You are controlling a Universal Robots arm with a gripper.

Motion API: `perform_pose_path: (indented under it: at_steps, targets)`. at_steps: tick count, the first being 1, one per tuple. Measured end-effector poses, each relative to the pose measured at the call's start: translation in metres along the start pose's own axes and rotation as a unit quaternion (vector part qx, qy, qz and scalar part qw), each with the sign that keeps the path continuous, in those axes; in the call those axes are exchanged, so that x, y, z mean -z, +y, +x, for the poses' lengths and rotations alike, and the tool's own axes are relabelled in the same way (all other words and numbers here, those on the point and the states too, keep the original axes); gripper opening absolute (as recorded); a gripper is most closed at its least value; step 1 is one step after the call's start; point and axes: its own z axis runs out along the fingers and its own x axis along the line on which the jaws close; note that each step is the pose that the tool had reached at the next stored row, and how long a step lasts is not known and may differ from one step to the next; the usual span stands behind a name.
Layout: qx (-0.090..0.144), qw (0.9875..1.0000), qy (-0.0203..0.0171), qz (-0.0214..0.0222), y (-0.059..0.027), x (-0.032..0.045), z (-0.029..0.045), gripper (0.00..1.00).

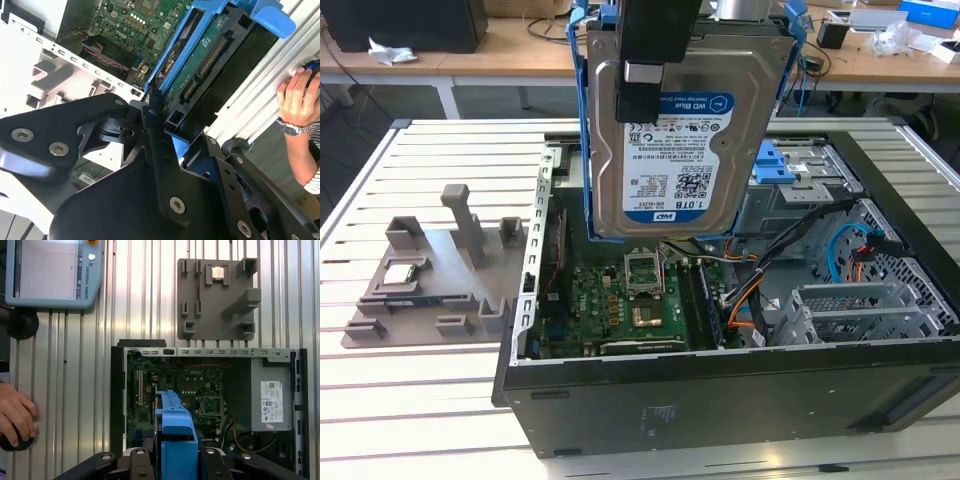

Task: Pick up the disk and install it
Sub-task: 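Pick up the disk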

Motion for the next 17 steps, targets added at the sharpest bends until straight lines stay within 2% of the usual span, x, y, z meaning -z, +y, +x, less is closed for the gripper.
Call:
perform_pose_path:
  at_steps: [1,2,8,11,14,16,17]
  targets:
    - [0.000,1.0000,0.0000,0.0000,-0.0001,0.0000,0.0017,0.37]
    - [0.000,1.0000,0.0000,0.0000,-0.0003,0.0002,0.0082,0.37]
    - [0.000,1.0000,0.0000,-0.0001,-0.0019,0.0004,0.0199,0.37]
    - [0.000,1.0000,-0.0001,-0.0003,-0.0121,0.0004,0.0214,0.37]
    - [0.000,1.0000,0.0000,-0.0010,-0.0273,0.0004,0.0214,0.37]
    - [0.000,1.0000,-0.0001,-0.0015,-0.0406,0.0003,0.0212,0.37]
    - [0.000,1.0000,0.0000,-0.0016,-0.0439,0.0002,0.0211,0.37]
